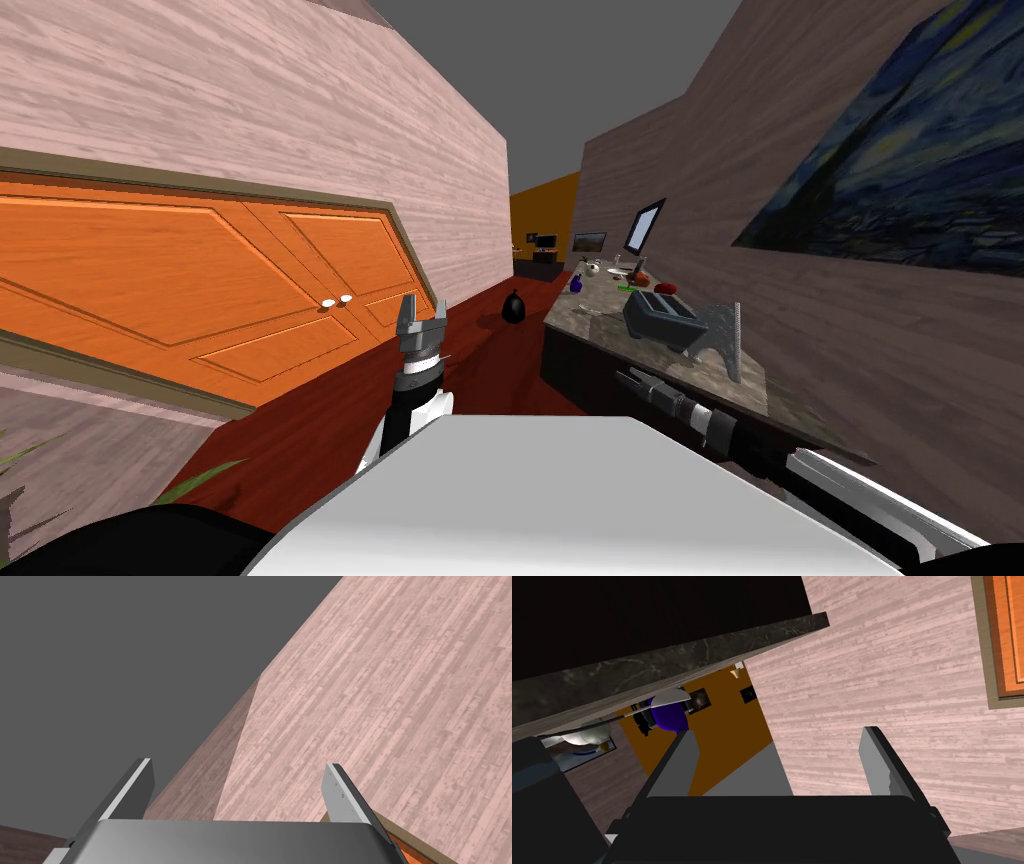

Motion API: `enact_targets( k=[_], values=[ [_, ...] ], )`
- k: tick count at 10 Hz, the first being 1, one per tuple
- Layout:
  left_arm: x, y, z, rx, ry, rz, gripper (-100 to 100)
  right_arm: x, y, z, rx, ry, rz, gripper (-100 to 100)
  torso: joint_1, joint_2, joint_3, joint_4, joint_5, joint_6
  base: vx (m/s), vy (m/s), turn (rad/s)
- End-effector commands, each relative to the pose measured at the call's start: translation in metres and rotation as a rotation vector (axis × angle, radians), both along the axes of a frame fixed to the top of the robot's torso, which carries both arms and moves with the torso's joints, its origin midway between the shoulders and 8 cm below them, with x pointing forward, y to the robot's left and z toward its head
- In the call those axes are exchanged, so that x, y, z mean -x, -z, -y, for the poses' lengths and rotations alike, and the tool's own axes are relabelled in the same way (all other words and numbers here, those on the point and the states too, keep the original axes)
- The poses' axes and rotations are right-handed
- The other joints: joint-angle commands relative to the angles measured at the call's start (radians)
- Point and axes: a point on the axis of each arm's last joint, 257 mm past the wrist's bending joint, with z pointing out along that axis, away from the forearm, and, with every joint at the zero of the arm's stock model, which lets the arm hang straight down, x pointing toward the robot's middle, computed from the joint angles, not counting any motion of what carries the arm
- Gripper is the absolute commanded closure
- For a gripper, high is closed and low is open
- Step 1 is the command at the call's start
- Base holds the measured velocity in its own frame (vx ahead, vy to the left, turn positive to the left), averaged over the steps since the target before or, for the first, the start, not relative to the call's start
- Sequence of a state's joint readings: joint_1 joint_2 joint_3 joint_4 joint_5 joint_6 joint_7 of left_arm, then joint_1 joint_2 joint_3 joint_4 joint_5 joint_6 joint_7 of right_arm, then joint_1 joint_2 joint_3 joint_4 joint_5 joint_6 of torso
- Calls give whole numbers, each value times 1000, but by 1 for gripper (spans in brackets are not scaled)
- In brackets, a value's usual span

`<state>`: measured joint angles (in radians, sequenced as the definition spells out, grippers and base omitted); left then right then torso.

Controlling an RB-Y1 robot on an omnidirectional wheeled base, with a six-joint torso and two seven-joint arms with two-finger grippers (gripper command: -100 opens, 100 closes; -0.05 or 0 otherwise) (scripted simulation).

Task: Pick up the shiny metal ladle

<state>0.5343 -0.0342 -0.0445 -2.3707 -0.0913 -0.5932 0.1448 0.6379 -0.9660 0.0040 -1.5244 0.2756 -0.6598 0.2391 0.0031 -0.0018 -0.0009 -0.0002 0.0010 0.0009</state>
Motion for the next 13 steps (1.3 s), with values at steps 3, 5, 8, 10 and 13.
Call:
enact_targets(
  k=[3,5,8,10,13],
  values=[
    [0,0,0,0,0,0,0,26,25,39,169,-57,-106,-100,-1,-2,-1,0,0,0,68,77,129],
    [0,0,0,0,0,0,0,39,33,65,255,-79,-160,-100,-1,-1,-1,0,0,0,76,59,91],
    [0,0,0,0,0,0,0,52,36,96,353,-105,-216,-100,-1,-4,-2,-1,0,-1,91,63,95],
    [0,0,0,0,0,0,0,63,37,121,433,-128,-263,-100,-1,-3,-2,-1,0,0,102,53,77],
    [0,0,0,0,0,0,0,86,35,168,581,-166,-352,-100,-3,-4,-2,-1,-1,0,119,40,91]
  ],
)
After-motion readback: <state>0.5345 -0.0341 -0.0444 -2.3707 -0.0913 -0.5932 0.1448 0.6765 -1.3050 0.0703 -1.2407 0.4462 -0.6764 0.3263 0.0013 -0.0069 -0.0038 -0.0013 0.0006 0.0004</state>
